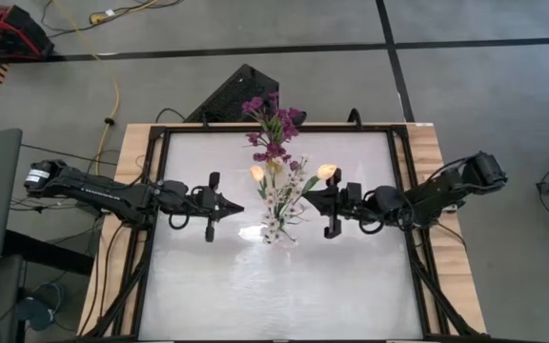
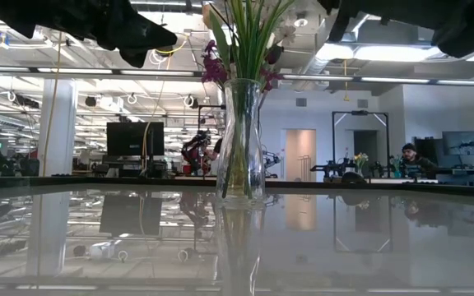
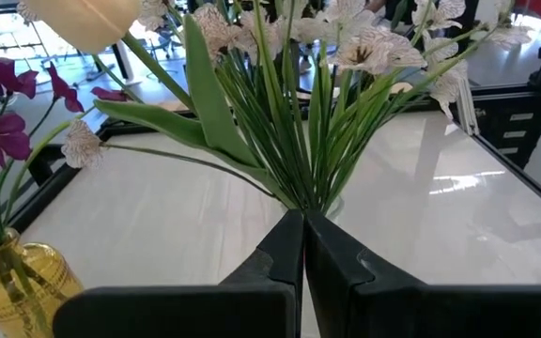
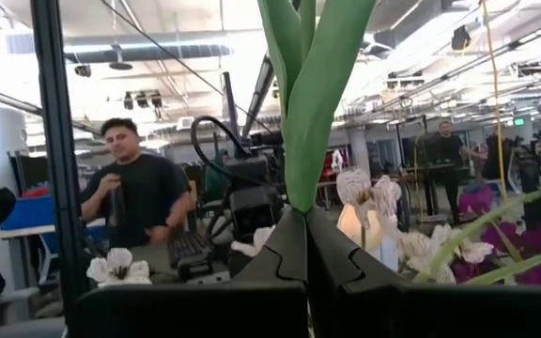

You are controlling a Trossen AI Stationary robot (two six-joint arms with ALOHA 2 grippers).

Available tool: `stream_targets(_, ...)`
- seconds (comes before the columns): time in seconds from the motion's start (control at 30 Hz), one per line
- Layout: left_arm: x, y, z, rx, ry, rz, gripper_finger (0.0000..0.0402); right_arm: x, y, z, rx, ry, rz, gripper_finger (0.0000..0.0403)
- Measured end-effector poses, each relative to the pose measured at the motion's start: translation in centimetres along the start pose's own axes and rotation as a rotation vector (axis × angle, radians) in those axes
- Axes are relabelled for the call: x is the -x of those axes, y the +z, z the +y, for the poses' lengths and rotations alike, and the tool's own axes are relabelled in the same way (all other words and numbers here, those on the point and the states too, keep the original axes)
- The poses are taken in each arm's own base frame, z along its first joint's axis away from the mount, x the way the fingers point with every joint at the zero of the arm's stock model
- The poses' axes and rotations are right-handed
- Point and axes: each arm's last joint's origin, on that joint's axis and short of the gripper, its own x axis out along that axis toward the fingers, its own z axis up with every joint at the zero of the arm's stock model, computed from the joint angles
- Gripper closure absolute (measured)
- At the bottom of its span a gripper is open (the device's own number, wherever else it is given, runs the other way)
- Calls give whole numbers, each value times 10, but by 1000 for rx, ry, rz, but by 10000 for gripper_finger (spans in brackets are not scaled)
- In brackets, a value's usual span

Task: Sort flowers into vase by color
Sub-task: Put the pink flower into the transparent vase

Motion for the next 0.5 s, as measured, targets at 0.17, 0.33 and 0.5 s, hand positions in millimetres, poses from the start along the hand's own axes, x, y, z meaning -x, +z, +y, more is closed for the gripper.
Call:
stream_targets(0.17,0,0,0,1,0,0,400,0,-7,0,13,0,49,387)
stream_targets(0.33,0,0,0,2,0,-1,400,-1,-15,0,27,0,92,387)
stream_targets(0.5,0,0,0,3,0,-1,400,-1,-20,0,36,0,117,387)
